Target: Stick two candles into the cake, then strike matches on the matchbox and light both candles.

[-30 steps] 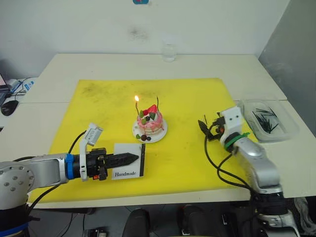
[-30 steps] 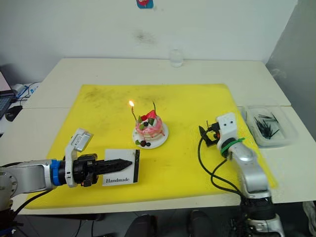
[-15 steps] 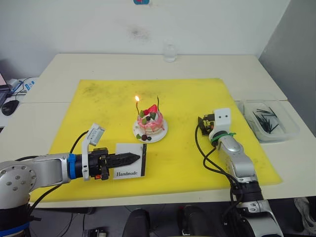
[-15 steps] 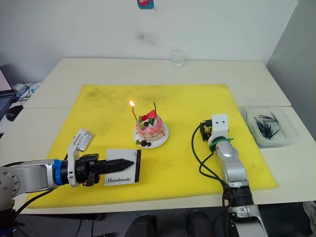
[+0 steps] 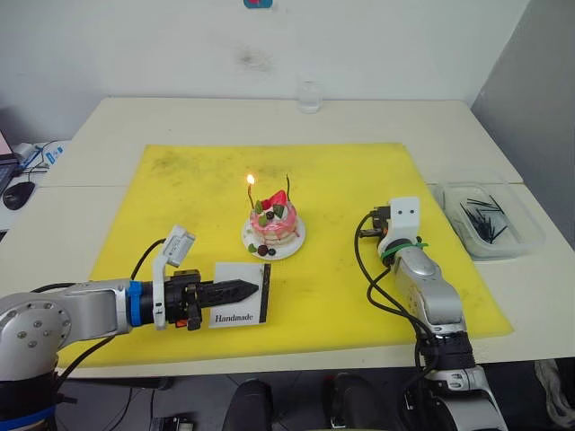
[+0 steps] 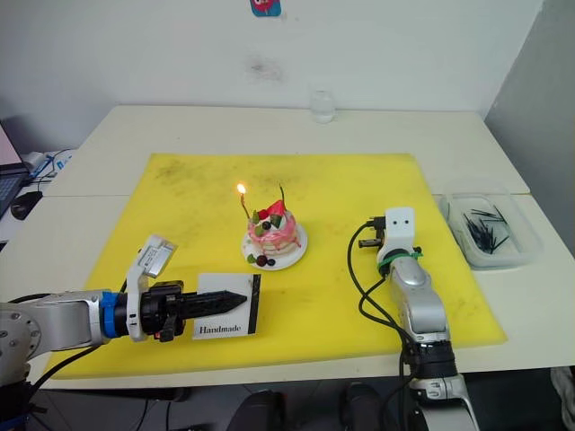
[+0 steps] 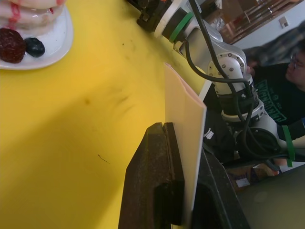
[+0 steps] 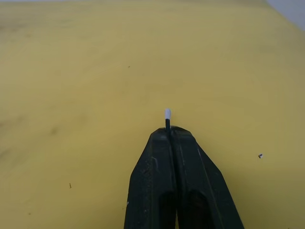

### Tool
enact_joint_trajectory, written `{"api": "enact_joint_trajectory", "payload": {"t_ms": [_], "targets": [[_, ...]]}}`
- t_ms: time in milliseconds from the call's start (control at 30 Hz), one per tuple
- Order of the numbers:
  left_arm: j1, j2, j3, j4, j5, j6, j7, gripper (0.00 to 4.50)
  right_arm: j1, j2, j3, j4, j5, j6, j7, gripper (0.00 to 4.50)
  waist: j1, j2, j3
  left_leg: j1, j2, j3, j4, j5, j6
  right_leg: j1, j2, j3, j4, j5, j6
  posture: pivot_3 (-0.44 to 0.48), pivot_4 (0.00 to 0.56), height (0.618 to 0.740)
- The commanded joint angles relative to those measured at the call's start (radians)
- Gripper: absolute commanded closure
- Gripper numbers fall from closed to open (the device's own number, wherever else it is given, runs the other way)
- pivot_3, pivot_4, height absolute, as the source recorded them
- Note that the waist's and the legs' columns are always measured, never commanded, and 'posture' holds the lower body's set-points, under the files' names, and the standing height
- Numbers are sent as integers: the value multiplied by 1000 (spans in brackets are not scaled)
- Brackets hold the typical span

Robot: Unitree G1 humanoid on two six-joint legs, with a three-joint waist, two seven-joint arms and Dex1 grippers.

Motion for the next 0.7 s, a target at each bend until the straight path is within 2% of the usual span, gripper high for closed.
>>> {"api": "enact_joint_trajectory", "payload": {"t_ms": [33,233,400,533,700], "targets": [[-2,13,5,-20,5,-20,-15,4500,9,-25,4,-153,46,73,54,4474,0,0,0,0,0,0,0,0,0,0,0,0,0,0,0,0,150,740],[-12,11,-11,-12,14,-21,-28,4500,61,-197,25,-476,172,313,235,4474,2,1,0,-1,0,0,0,0,0,-1,-2,0,-1,0,0,0,150,740],[-21,17,-31,-13,30,-16,-55,4500,127,-354,22,-648,289,456,368,4474,2,1,0,0,0,0,0,0,0,0,-1,0,-1,0,0,0,150,740],[-21,31,-46,-17,43,-11,-86,4500,260,-527,51,-748,326,432,495,4474,3,0,0,-1,0,0,-1,0,0,0,-1,-1,-1,-1,0,0,150,740],[-16,33,-66,-26,65,-16,-110,4500,365,-557,68,-704,283,298,512,4474,-1,0,0,0,-1,0,0,0,0,0,-1,0,-1,-1,0,0,150,740]]}}
